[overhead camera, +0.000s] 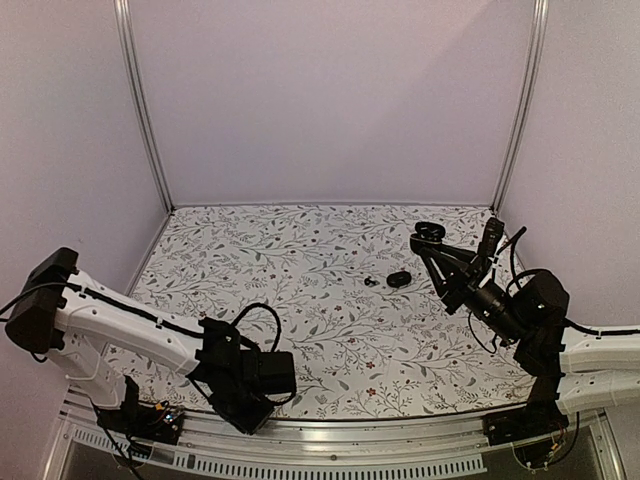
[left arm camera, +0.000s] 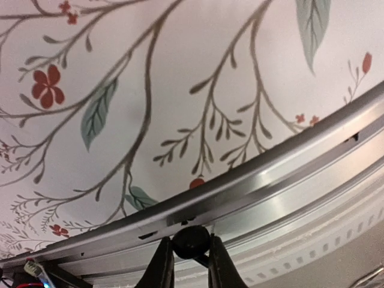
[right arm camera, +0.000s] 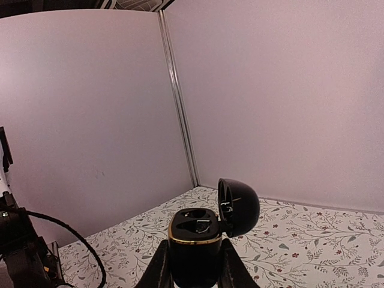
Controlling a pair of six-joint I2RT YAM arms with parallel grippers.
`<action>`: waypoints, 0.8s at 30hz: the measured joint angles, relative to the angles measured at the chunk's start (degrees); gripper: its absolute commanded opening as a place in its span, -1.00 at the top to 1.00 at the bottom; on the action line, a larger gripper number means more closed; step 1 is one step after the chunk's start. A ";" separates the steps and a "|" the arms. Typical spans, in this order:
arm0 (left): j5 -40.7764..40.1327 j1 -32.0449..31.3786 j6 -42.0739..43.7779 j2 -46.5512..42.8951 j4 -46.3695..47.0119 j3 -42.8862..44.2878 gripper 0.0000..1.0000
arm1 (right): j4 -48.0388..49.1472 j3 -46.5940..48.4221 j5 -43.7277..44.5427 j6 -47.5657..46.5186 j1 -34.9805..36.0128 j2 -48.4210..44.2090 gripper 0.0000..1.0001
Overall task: Insert the wireless bluetooth earbuds into the charging case
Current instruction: Pick up the left earbud from the center of the board, then place the left earbud at the center of the board.
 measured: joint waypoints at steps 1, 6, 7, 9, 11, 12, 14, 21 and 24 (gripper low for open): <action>-1.09 0.61 0.26 0.00 -0.11 0.42 0.82 | -0.04 0.00 0.00 -0.02 0.00 0.00 1.00; -6.40 4.04 3.02 0.22 -0.85 4.68 0.82 | -0.13 0.00 0.00 -0.15 0.00 -0.02 1.00; -7.45 5.25 3.96 0.44 -0.72 5.66 0.81 | -0.13 0.00 0.00 -0.15 0.00 -0.02 1.00; -9.51 8.33 6.34 1.18 0.17 7.28 0.81 | -0.15 0.00 0.00 -0.17 0.00 -0.02 1.00; -11.17 12.04 9.29 2.56 1.51 8.57 0.81 | -0.17 0.00 0.00 -0.22 0.00 -0.02 1.00; -11.72 13.42 10.51 3.26 2.08 8.94 0.81 | -0.24 0.00 0.02 -0.37 0.00 -0.02 1.00; -12.66 16.17 13.49 5.05 3.43 9.70 0.80 | -0.55 0.00 0.02 -0.66 0.00 -0.11 1.00; -14.86 19.56 23.96 12.02 5.62 14.29 0.59 | -1.42 0.00 0.13 -1.22 0.00 -1.20 1.00; -14.75 19.71 27.50 14.34 5.92 15.89 0.43 | -1.55 0.00 0.24 -1.29 0.00 -1.75 1.00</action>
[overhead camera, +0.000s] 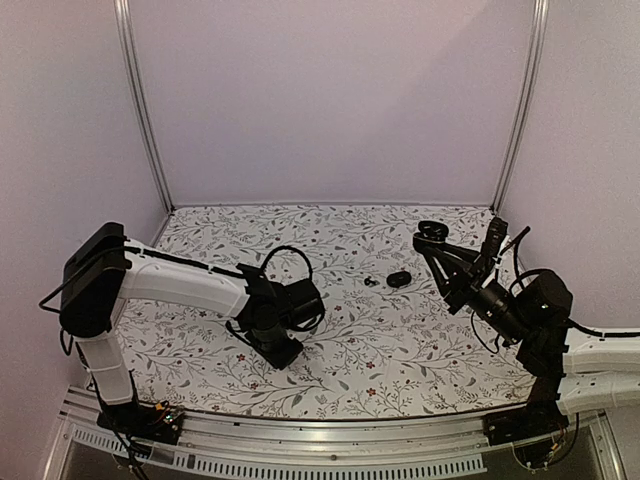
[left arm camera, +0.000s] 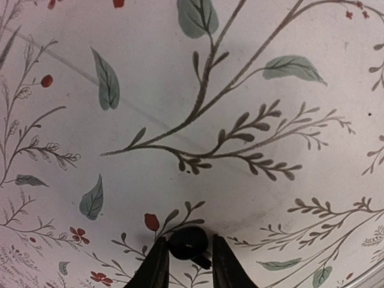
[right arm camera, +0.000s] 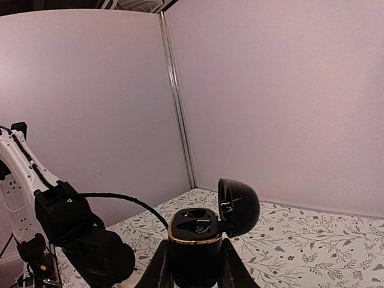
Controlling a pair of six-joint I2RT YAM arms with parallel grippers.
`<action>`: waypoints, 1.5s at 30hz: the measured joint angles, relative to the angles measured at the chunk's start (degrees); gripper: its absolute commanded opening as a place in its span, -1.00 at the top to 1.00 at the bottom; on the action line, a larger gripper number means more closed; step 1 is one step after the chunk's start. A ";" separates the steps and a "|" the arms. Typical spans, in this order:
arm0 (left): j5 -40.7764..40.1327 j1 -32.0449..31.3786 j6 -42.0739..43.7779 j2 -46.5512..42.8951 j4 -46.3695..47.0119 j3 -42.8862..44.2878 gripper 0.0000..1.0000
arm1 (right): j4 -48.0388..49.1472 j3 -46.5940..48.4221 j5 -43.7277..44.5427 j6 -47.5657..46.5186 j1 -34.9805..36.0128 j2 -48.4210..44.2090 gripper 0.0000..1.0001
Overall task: Insert the wireless bluetooth earbuds into the charging case
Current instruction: Place the left earbud at the center of the board, then pick up the left earbud from the center of the board.
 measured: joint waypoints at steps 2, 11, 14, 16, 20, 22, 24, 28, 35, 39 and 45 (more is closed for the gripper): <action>0.33 0.17 1.70 0.66 0.02 0.42 0.36 | -0.17 0.00 0.13 -0.13 0.00 -0.24 1.00; 5.46 3.43 4.87 1.66 -0.39 3.13 0.30 | -1.51 0.00 0.61 -0.87 0.00 -1.18 1.00; 7.63 4.04 4.52 2.32 -1.05 4.42 0.30 | -1.68 0.00 0.66 -1.05 0.00 -1.33 1.00; 8.90 4.04 3.98 3.04 -1.42 5.03 0.31 | -1.90 0.00 0.68 -1.09 0.00 -1.38 1.00; 10.51 4.04 2.45 4.02 -2.23 5.18 0.31 | -2.05 0.00 0.70 -1.25 0.00 -1.51 1.00; 10.82 4.02 1.55 4.02 -2.43 5.11 0.31 | -2.08 0.00 0.72 -1.31 0.00 -1.66 1.00; 10.80 4.04 0.68 4.02 -2.51 5.05 0.36 | -2.12 0.00 0.72 -1.40 0.00 -1.90 1.00; 10.49 4.04 -0.66 4.00 -2.67 4.94 0.42 | -2.14 0.00 0.72 -1.46 0.00 -2.14 1.00; 9.73 4.02 -2.23 3.93 -4.72 4.94 0.46 | -2.10 -0.02 0.70 -1.49 0.00 -2.29 1.00; 9.38 4.02 -2.82 3.93 -5.16 4.94 0.47 | -2.05 -0.11 0.70 -1.46 0.00 -2.34 1.00; 9.16 4.02 -3.37 4.09 -5.29 5.03 0.52 | -2.05 -0.59 0.70 -1.49 0.00 -2.95 1.00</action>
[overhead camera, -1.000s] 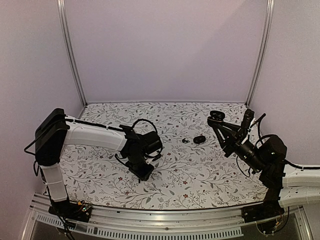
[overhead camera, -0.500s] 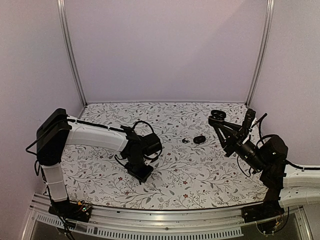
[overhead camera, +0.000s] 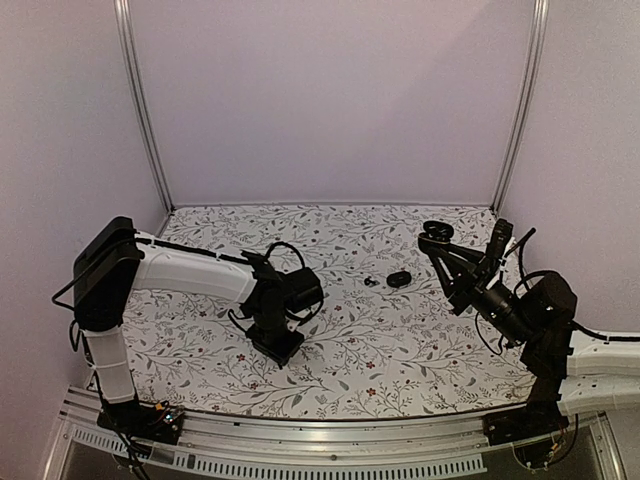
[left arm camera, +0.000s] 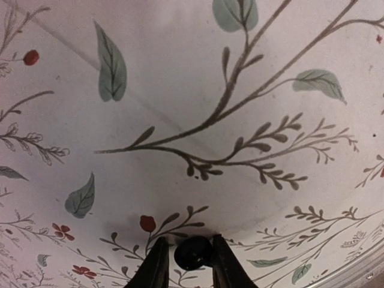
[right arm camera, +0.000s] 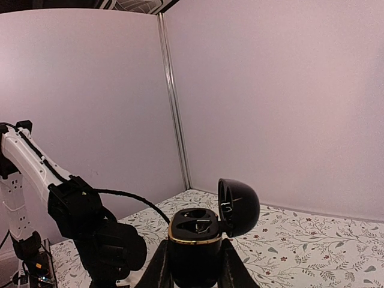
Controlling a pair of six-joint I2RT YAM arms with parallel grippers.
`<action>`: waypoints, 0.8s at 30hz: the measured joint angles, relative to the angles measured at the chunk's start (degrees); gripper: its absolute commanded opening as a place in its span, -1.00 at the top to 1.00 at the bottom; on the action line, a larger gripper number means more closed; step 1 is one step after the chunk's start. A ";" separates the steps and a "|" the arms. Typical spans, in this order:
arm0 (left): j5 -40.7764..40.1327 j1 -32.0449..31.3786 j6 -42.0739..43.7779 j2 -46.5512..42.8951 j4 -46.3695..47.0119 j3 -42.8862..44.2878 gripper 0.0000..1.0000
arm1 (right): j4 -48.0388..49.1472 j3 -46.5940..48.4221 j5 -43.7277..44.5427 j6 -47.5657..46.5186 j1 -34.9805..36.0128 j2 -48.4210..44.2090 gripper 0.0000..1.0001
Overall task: Insert the wireless bluetooth earbuds into the charging case
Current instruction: Pick up the left earbud from the center of the board.
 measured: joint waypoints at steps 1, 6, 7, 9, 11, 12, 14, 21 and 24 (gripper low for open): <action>-0.04 -0.02 -0.02 0.11 -0.07 0.11 0.54 | 0.00 -0.04 0.02 -0.02 0.00 -0.13 1.00; -0.44 -0.11 -0.13 0.33 -0.42 0.39 0.66 | 0.00 -0.20 0.02 -0.09 0.00 -0.46 1.00; -0.46 -0.13 -0.04 0.35 -0.44 0.44 0.67 | 0.00 -0.20 0.02 -0.13 0.00 -0.48 1.00; -0.50 -0.11 0.00 0.35 -0.48 0.50 0.70 | 0.00 -0.20 0.00 -0.17 0.00 -0.48 1.00; -0.50 -0.13 0.00 0.35 -0.50 0.52 0.72 | 0.00 -0.20 0.02 -0.17 0.00 -0.48 1.00; -0.57 -0.13 0.04 0.35 -0.48 0.57 0.73 | 0.00 -0.20 0.00 -0.17 0.00 -0.48 1.00; -1.22 -0.15 0.02 0.35 -0.42 0.57 0.75 | 0.00 -0.20 0.00 -0.17 0.00 -0.48 1.00; -6.88 -0.17 0.00 -0.74 1.05 0.61 0.81 | -0.09 -0.20 -0.04 -0.17 0.00 -0.24 1.00; -10.86 -0.24 0.17 -4.11 1.79 0.72 0.85 | -0.09 -0.20 -0.26 -0.13 0.00 0.44 1.00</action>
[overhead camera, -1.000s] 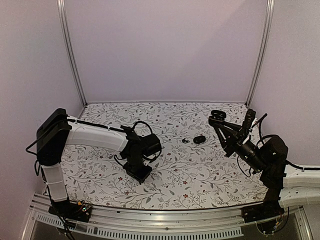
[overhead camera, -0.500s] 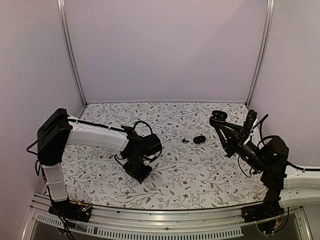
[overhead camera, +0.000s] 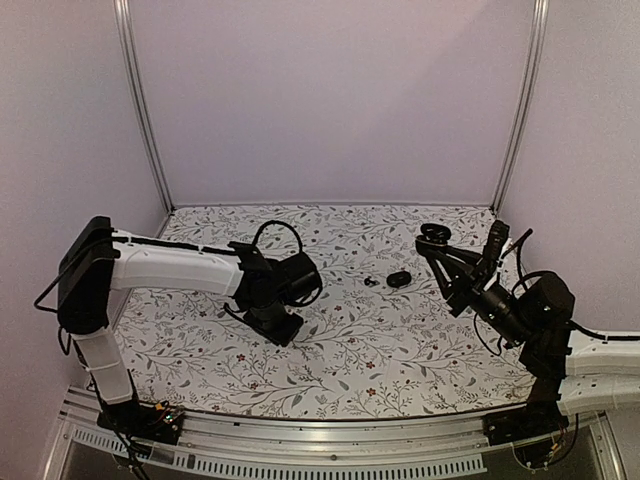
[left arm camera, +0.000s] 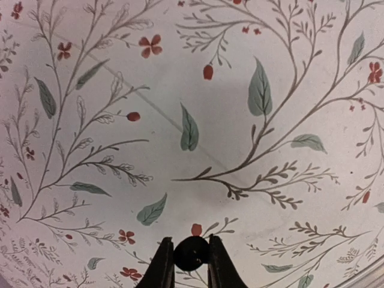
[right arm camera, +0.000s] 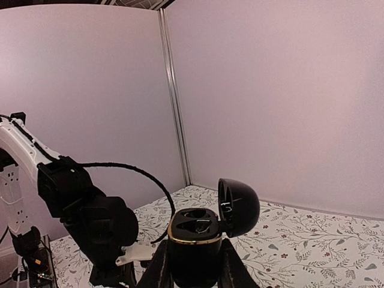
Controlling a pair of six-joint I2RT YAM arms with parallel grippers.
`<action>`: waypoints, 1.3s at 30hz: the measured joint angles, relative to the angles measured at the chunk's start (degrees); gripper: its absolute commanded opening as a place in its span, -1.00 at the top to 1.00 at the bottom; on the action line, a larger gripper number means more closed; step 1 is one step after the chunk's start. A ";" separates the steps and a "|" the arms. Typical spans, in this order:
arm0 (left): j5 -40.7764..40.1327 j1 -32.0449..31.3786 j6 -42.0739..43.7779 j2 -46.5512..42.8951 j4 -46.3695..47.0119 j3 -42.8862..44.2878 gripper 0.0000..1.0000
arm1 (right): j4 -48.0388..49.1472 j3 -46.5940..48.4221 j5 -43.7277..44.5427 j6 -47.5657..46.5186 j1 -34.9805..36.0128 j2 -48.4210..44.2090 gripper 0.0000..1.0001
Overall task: Insert the wireless bluetooth earbuds into the charging case
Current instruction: Pick up the left earbud from the center of the board, then insert the left earbud into the left side groove of the charging case.
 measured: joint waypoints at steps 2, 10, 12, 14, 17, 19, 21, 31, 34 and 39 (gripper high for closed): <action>-2.78 -0.31 0.37 -2.97 0.63 0.61 0.86 | 0.07 0.00 -0.92 0.17 -0.02 0.83 1.00; -14.93 -5.53 8.66 -21.88 12.57 4.02 0.87 | 0.02 0.48 -8.87 0.61 -0.04 5.01 1.00; -16.96 -8.22 12.07 -25.16 16.55 4.09 0.86 | -0.07 1.55 -11.56 0.68 -0.04 6.19 1.00; -19.47 -11.56 17.00 -27.74 21.20 4.13 0.86 | -0.11 2.80 -14.36 0.85 -0.04 7.23 1.00; -23.04 -17.25 25.46 -29.20 28.44 4.02 0.86 | -0.11 4.09 -18.49 1.25 -0.04 8.09 1.00; -24.11 -19.45 29.07 -29.20 31.50 3.74 0.86 | -0.11 4.42 -20.79 1.31 -0.04 8.17 1.00; -25.16 -21.73 33.55 -29.09 34.73 3.10 0.86 | -0.11 4.72 -23.41 1.22 -0.04 8.22 1.00; -29.75 -28.02 48.83 -24.52 45.83 2.56 0.88 | -0.11 5.16 -30.64 0.39 -0.04 8.87 1.00; -30.80 -28.94 51.65 -22.27 47.08 2.56 0.88 | -0.07 5.73 -31.21 0.52 -0.04 9.07 1.00; -31.54 -29.51 54.53 -19.74 47.63 2.56 0.88 | 0.37 5.77 -32.13 0.87 -0.04 9.07 1.00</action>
